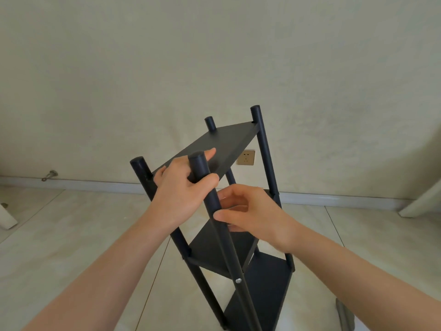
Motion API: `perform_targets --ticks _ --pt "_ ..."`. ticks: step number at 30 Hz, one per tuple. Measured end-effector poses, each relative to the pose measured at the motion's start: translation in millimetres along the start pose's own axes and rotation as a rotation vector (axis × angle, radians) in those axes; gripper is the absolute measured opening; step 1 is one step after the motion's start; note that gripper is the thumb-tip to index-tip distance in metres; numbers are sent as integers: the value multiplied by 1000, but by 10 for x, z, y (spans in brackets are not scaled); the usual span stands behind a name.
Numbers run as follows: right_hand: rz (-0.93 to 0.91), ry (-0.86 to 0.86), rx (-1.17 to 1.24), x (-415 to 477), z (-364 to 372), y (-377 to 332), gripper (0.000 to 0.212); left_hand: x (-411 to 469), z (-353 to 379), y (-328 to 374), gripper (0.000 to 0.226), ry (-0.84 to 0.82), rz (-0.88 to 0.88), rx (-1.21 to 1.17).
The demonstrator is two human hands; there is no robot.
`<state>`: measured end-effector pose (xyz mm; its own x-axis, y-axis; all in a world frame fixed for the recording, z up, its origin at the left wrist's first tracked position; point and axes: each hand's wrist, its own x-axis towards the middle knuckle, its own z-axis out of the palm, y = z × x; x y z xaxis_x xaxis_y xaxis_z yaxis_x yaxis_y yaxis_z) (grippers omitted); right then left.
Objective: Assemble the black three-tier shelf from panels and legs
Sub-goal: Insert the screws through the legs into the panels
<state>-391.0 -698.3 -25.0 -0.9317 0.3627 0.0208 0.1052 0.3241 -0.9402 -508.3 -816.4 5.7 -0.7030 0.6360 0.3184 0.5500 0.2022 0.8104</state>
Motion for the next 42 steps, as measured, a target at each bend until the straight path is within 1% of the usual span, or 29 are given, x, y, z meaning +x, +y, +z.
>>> perform_targets --ticks 1,2,4,6,9,11,12,15,18,20,22,24,27,31,34,36,39,42 --pt "-1 -12 -5 7 -74 -9 17 -10 -21 2 44 -7 3 -1" --pt "-4 19 -21 20 -168 -6 15 -22 -40 3 47 -17 6 -2" --pt "9 182 -44 66 -393 33 12 -49 -84 -5 54 -52 8 1" --pt "60 347 -33 106 -614 119 13 -63 -142 -18 57 -102 19 14" --pt "140 513 -25 138 -862 283 21 -49 -236 -54 55 -178 52 -3" --pt "203 592 -51 156 -974 379 32 -43 -282 -90 50 -219 84 -23" --pt "236 619 -74 164 -1017 419 37 -41 -297 -105 52 -241 98 -32" --pt "303 627 -157 188 -1100 518 51 -55 -332 -111 50 -287 141 -61" --pt "284 536 -240 195 -1124 599 58 -61 -345 -99 51 -290 181 -52" --pt "268 482 -263 218 -1115 644 58 -77 -355 -103 50 -295 215 -33" --pt "274 494 -225 235 -1139 664 49 -77 -352 -123 50 -300 246 11" --pt "279 517 -168 240 -1171 671 38 -64 -362 -180 52 -266 246 67" --pt "276 540 -125 231 -1186 667 31 -39 -394 -308 52 -153 201 144" --pt "273 568 -130 228 -1138 670 32 23 -403 -475 32 31 167 100" --pt "269 566 -133 224 -1113 668 33 96 -400 -580 25 148 126 73" --pt "263 564 -117 211 -1095 674 31 134 -384 -615 26 215 78 68" --pt "250 557 -86 169 -1057 676 28 187 -334 -660 30 298 52 65" --pt "258 511 -59 112 -1044 662 29 237 -296 -671 35 333 -66 14"
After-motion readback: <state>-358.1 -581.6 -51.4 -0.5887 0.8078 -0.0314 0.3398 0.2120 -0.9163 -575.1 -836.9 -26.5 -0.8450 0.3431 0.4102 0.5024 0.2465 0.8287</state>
